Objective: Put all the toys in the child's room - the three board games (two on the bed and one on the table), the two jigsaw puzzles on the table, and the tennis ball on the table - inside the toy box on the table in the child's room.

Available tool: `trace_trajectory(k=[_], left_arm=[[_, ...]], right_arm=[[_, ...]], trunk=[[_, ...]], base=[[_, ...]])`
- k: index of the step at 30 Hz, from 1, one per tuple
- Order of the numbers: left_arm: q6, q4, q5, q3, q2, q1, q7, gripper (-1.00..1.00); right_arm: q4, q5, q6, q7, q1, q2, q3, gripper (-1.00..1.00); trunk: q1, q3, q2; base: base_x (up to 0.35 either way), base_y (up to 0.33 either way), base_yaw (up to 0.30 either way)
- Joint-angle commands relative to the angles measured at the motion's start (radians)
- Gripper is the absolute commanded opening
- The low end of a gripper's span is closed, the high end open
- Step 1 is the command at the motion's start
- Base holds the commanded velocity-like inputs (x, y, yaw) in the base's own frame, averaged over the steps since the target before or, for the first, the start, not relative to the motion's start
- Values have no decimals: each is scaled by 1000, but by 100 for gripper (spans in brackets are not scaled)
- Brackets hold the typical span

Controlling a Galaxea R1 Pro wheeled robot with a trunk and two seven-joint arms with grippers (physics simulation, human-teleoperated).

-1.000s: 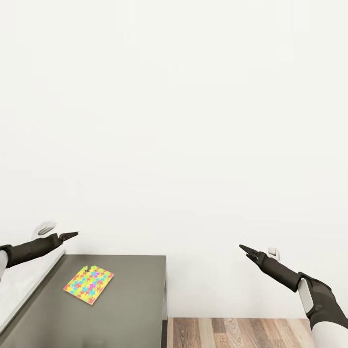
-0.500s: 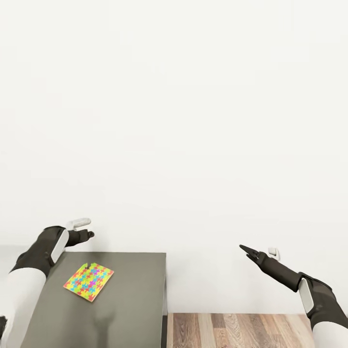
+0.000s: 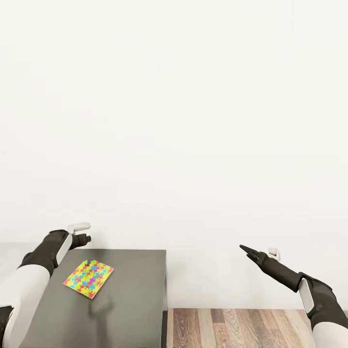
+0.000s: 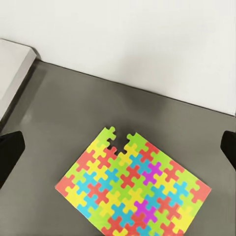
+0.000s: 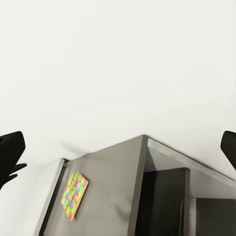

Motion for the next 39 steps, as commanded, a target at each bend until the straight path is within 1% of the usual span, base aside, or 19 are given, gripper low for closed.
trace_trajectory(k=[1,5,17,31,39], left_arm=[[-1,-1,5,1,-1,-1,5,100],[-23,1,0,1,-2,-1,5,100],[-40,2,-2,0,-1,-1,2,100],[-43,-1,1,-6,-1,-1,-8,100],[-42,-1,0,-7,-2,-1,-9,100]], right_arm=[[0,-5,9,1,-1,0,-2,100],[0,-4,8,1,-1,0,-1,100],[0,-4,7,-1,-1,0,-1,100],[0,-4,4,-1,-1,0,-2,100],[1,-4,4,-1,-1,0,-2,100]], trunk=[[1,-4,-3],[1,-11,-3],[1,-30,-3],[1,-53,-3],[1,-66,-3]], base=[[0,0,0],[0,0,0],[0,0,0],[0,1,0],[55,111,0]])
